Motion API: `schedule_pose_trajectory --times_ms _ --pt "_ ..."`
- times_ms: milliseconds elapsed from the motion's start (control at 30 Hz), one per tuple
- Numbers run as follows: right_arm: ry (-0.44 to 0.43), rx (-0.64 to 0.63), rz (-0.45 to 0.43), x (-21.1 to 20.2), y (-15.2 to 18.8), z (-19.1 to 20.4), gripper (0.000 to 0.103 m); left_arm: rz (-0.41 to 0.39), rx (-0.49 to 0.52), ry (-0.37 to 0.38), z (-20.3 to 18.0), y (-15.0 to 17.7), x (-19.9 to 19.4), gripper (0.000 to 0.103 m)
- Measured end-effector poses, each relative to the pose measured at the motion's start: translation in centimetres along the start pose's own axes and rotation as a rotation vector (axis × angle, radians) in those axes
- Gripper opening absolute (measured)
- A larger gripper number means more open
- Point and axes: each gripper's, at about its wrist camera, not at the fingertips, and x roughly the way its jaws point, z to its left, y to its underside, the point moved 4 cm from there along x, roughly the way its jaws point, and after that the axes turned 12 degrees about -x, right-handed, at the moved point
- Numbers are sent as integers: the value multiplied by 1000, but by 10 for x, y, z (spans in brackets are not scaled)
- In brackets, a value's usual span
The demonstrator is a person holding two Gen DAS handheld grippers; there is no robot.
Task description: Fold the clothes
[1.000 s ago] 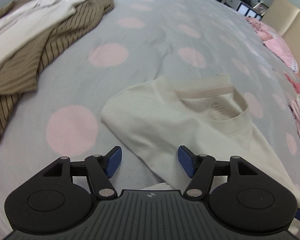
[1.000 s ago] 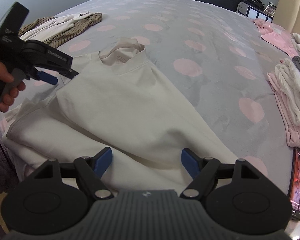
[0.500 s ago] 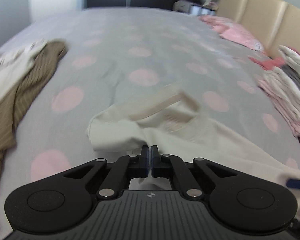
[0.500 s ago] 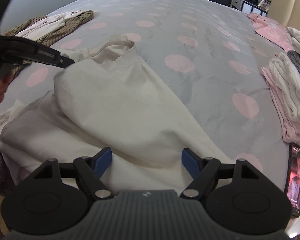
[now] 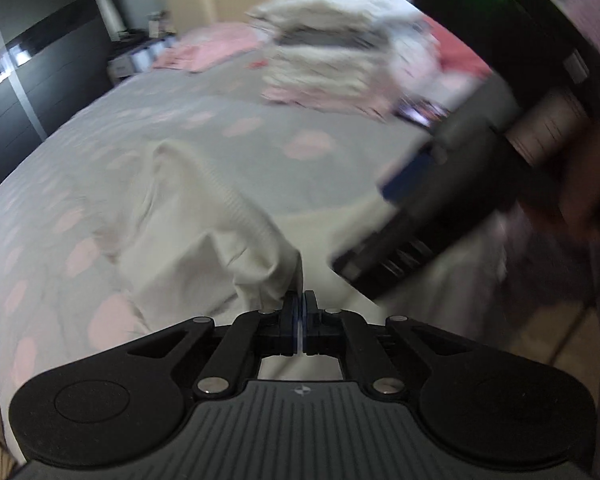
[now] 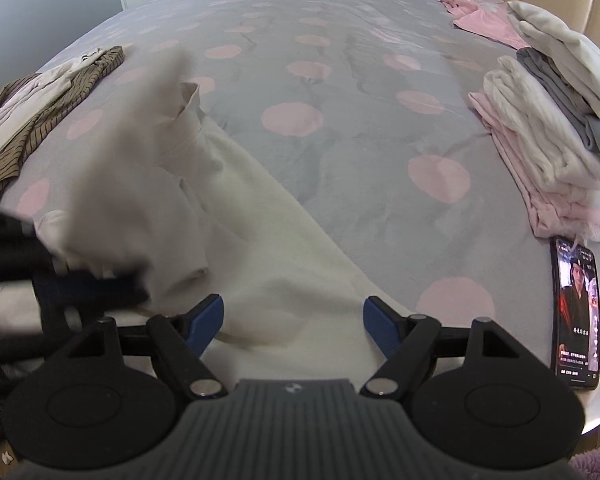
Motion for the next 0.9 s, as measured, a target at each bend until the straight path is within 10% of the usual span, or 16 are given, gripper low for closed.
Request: schedule_pose_trajectory --times_ms 233,900 --pt "5 -9 29 3 4 1 79 130 121 45 -25 27 23 0" --pt "-25 160 -139 -31 -17 -17 69 -124 -77 -33 27 -9 -36 28"
